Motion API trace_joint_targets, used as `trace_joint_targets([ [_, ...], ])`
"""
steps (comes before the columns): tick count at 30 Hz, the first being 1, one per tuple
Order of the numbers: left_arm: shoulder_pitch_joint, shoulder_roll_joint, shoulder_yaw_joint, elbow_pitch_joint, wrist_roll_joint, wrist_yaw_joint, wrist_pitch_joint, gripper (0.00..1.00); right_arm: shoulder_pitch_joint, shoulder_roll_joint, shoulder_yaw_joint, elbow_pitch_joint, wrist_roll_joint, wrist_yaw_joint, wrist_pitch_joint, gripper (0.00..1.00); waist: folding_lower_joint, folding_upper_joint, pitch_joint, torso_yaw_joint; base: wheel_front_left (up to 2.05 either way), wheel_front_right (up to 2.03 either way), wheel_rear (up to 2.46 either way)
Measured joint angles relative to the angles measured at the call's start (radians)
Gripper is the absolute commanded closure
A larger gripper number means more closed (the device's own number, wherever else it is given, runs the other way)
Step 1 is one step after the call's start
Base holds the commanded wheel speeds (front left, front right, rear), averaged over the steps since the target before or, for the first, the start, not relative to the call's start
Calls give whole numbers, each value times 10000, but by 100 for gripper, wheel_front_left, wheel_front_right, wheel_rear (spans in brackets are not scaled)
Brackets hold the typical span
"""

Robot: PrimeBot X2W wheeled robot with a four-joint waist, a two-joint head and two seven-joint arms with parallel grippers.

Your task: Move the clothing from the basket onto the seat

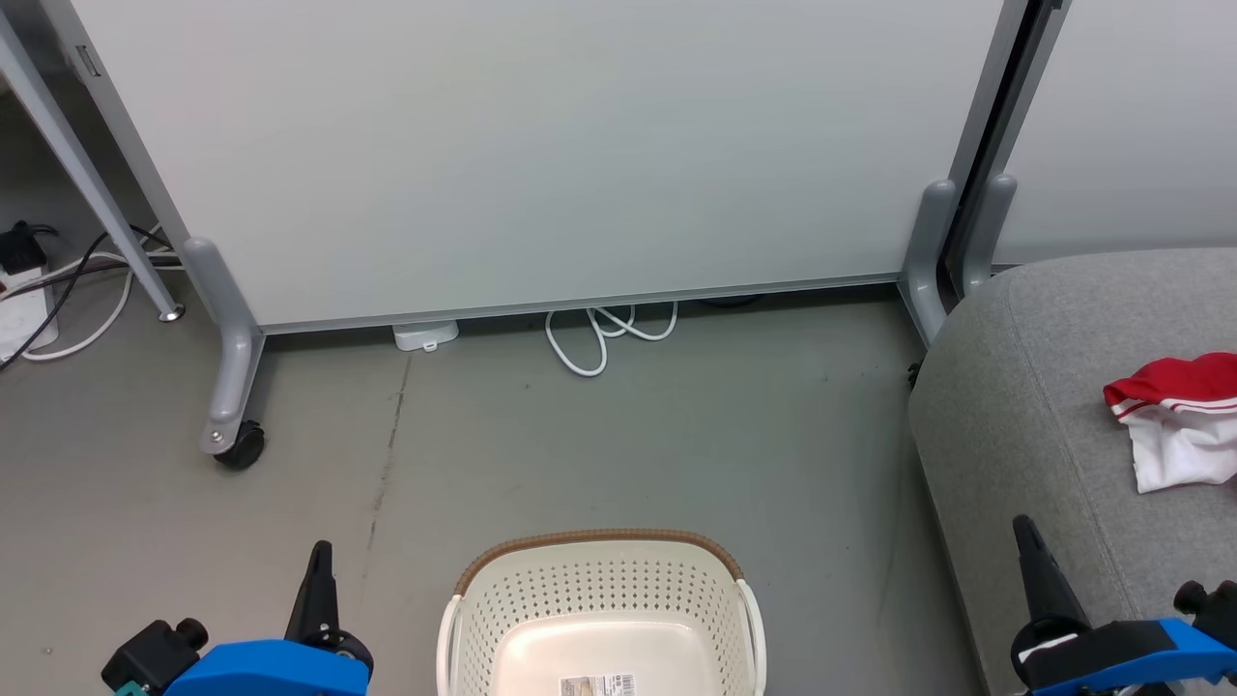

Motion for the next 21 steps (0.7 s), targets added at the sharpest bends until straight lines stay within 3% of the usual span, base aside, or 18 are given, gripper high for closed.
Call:
trace_joint_targets([
  [21,-223,-48,405,-445,-2102,0,602,100,-386,-23,27,25,2464,0,278,100,0,0,52,-162,0,0,0],
])
